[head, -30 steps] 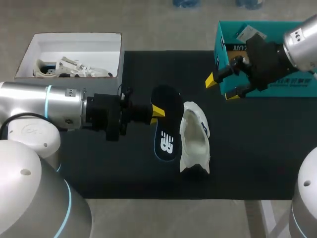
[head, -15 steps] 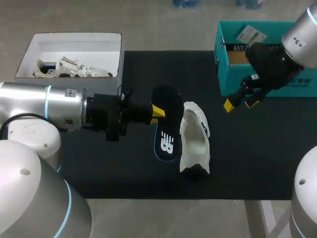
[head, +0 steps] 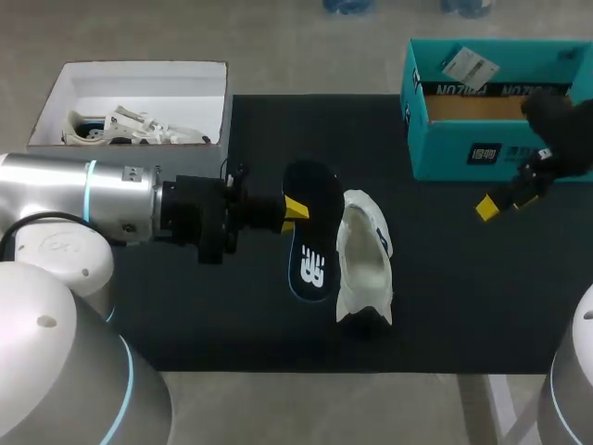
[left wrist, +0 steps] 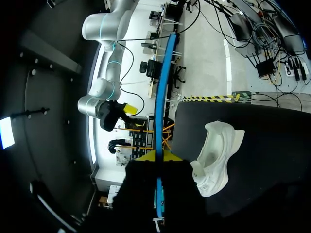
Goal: Take the shoe out of the shoebox, open the shoe tongue, remove and reinsert the insole, then place the shoe into the shoebox
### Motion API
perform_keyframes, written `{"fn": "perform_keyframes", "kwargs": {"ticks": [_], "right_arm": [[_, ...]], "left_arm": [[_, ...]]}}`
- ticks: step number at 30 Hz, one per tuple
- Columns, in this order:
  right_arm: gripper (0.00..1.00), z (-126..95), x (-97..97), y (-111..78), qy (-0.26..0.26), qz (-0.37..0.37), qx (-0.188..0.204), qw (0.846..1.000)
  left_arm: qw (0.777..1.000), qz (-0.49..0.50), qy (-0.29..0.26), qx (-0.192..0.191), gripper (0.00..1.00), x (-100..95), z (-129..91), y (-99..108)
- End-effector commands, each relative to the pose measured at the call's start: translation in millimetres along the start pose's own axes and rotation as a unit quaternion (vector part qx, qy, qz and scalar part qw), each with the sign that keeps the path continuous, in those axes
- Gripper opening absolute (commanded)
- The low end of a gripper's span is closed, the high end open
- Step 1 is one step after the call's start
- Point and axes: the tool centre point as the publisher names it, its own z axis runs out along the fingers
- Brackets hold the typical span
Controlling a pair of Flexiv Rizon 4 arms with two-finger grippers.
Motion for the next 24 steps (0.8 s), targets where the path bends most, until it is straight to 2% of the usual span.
{"fn": "perform_keyframes", "kwargs": {"ticks": [1, 7, 11, 19, 21, 24], "right_arm": [[1.0, -18, 0.7, -0.9, -0.008, -0.013, 0.012, 1.0], [1.0, -37, -1.3, 11.9, -0.032, -0.025, 0.03, 0.999], [1.0, -49, -3.5, 16.6, -0.046, -0.028, 0.024, 0.998], [1.0, -50, 0.6, 12.4, -0.058, -0.045, 0.004, 0.997], [1.0, -51, 4.2, 11.0, -0.078, -0.033, 0.009, 0.996], [1.0, -52, 7.5, 11.0, -0.076, -0.046, 0.008, 0.996]], "left_arm": [[1.0, 0.0, 0.001, -0.001, 0.0, 0.0, 0, -1], [1.0, 0.0, 0.001, -0.001, 0.0, 0.0, 0, -1], [1.0, 0.0, 0.001, -0.001, 0.0, 0.0, 0, -1], [1.0, 0.0, 0.001, -0.001, 0.0, 0.0, 0, -1], [1.0, 0.0, 0.001, -0.001, 0.0, 0.0, 0, -1], [1.0, 0.0, 0.001, -0.001, 0.0, 0.0, 0, -1]]}}
